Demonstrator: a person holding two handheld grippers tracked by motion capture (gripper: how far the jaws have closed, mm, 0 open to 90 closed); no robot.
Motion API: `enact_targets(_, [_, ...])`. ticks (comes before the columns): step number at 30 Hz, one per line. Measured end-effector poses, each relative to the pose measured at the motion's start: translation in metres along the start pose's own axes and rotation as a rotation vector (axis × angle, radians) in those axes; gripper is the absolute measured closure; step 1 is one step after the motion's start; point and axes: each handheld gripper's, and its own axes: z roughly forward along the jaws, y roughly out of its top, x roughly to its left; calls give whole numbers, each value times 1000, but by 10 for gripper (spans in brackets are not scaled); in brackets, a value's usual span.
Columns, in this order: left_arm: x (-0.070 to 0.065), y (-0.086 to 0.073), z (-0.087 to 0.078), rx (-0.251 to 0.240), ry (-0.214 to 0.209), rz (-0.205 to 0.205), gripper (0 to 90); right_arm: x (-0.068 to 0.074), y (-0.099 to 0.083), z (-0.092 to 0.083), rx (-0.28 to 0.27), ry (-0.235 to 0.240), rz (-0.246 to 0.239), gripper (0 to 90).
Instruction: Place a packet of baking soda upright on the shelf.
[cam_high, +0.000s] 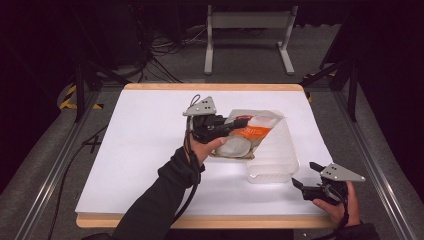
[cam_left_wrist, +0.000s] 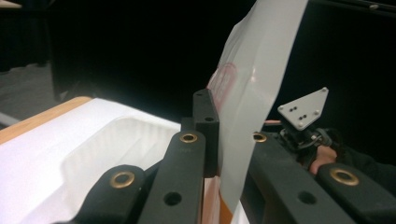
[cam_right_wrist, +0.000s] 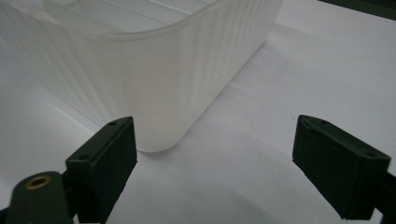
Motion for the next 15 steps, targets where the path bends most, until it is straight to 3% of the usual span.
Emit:
enact_targets(9, [-12,3,39,-22,-75,-8,900,-1,-1,0,1,-1,-2,143])
enact_targets(15, [-13,-1,57,-42,-97,-34,900,0,-1,1,4,1,-3,143])
